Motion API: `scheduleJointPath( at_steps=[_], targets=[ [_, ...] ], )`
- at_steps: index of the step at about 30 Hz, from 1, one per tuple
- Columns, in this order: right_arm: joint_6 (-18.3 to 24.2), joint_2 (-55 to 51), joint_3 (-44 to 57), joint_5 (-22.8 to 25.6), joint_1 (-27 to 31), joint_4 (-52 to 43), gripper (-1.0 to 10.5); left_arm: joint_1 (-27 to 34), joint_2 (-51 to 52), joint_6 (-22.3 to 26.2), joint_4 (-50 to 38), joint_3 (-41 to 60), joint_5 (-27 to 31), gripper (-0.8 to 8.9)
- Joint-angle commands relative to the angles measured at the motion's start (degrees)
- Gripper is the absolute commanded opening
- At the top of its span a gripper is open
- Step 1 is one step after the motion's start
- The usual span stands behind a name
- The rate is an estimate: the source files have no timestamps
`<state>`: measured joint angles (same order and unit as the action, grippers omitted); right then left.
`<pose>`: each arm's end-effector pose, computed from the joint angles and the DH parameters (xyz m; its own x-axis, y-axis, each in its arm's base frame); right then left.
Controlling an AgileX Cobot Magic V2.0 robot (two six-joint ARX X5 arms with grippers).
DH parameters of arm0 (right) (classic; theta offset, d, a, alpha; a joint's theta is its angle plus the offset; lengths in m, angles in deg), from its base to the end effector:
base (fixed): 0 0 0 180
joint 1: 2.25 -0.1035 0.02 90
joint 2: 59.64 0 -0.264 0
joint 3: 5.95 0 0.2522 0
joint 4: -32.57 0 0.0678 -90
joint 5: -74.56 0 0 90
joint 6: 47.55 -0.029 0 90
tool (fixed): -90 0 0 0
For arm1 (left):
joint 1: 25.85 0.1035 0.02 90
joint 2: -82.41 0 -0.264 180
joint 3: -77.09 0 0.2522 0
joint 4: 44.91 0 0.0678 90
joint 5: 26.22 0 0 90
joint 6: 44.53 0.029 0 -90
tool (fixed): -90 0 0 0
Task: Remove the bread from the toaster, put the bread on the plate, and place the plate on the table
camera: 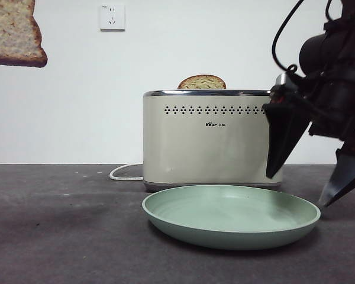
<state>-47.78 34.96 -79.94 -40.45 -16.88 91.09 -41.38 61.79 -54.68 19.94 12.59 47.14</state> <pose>0.2823 0.0864 0.1855 0.0586 0.4522 -0.8900 -0.3022 0.8577 0.4159 0.0401 -0.0198 0.3371 0.7853 -0.5154 -0.3429 0.4453 0.8551 -0.2654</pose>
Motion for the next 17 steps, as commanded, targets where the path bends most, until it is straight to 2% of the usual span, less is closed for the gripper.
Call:
scheduleJointPath(
  at_steps=[1,4,7,11,15,17],
  targets=[
    [-0.61,1.55,0.09,0.98,-0.17,-0.59,4.3,0.15,0.15,-0.39,-0.24,0.15,-0.13,-0.08],
    [-0.59,2.62,0.09,1.68,-0.22,-1.11,3.4,0.15,0.15,-0.39,-0.24,0.15,-0.11,-0.08],
    [-0.59,3.41,0.11,1.62,-0.22,-1.49,3.3,0.15,0.15,-0.39,-0.22,0.15,-0.13,-0.08],
    [-0.72,4.04,0.61,1.42,-0.81,-3.17,2.0,0.15,0.15,-0.39,-0.22,0.15,-0.13,-0.08],
    [-0.85,4.48,0.92,1.44,-0.92,-3.76,1.8,0.15,0.15,-0.39,-0.22,0.15,-0.13,-0.08],
    [-0.87,4.7,0.92,1.49,-0.92,-3.8,1.2,0.15,0.15,-0.39,-0.22,0.15,-0.13,-0.08]
  ],
)
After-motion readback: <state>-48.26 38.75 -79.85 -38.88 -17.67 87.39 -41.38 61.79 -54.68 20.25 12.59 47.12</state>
